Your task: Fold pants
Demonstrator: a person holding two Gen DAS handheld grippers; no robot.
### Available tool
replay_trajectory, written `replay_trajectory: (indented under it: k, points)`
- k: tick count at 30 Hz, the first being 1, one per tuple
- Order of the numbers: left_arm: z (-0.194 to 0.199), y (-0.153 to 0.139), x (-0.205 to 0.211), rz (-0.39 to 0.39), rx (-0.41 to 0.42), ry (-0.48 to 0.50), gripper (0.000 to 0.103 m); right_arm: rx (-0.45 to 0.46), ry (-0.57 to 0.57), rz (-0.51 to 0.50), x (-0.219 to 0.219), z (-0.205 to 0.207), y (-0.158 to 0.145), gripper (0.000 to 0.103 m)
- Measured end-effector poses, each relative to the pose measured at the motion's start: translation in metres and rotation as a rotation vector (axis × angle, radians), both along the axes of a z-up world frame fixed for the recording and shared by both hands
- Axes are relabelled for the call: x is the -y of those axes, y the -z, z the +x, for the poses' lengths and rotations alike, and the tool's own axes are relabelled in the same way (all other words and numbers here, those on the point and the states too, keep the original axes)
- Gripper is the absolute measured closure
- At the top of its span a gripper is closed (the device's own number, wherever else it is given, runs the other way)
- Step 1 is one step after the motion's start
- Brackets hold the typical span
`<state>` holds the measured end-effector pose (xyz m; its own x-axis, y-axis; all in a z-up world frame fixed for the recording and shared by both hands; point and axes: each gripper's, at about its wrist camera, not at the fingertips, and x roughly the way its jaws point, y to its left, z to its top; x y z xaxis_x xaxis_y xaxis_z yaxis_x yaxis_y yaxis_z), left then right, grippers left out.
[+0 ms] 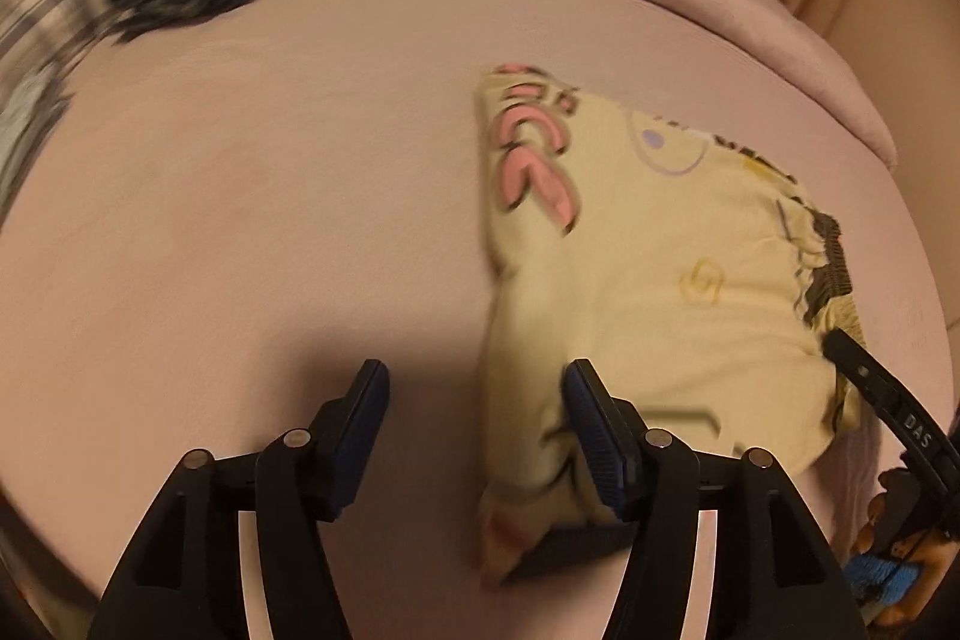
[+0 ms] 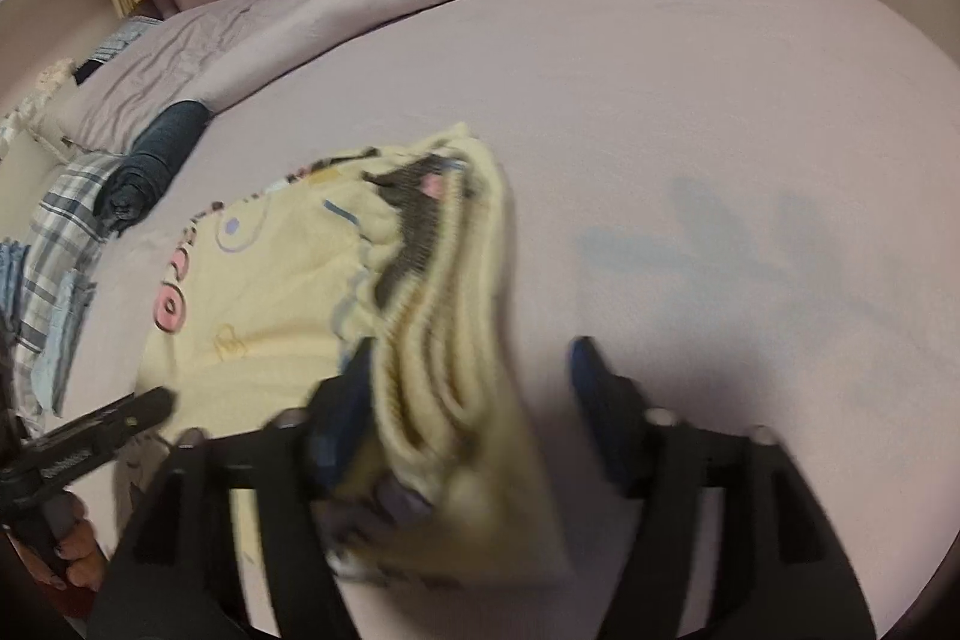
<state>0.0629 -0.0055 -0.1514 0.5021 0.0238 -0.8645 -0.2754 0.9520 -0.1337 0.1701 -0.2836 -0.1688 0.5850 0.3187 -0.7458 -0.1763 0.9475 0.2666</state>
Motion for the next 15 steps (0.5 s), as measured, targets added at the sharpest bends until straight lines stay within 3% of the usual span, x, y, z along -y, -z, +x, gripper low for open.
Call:
replay_trajectory:
  k: [1,7,10,15]
  points:
    - [-0.008,-0.001,0.0,0.002,-0.013,-0.006,0.041,-0.006,0.014,-0.007,0.005,-0.005,0.0,0.019]
    - [-0.034,-0.026,0.006,0.007,-0.041,0.02,0.041,-0.052,0.049,0.003,0.027,-0.026,-0.009,0.018]
    - [-0.043,-0.058,0.021,0.028,0.039,0.07,0.041,-0.028,0.06,-0.005,0.032,-0.04,-0.029,0.018]
    - [-0.064,-0.113,0.042,0.063,0.185,0.124,0.029,0.136,0.043,-0.033,0.031,-0.07,-0.082,0.017]
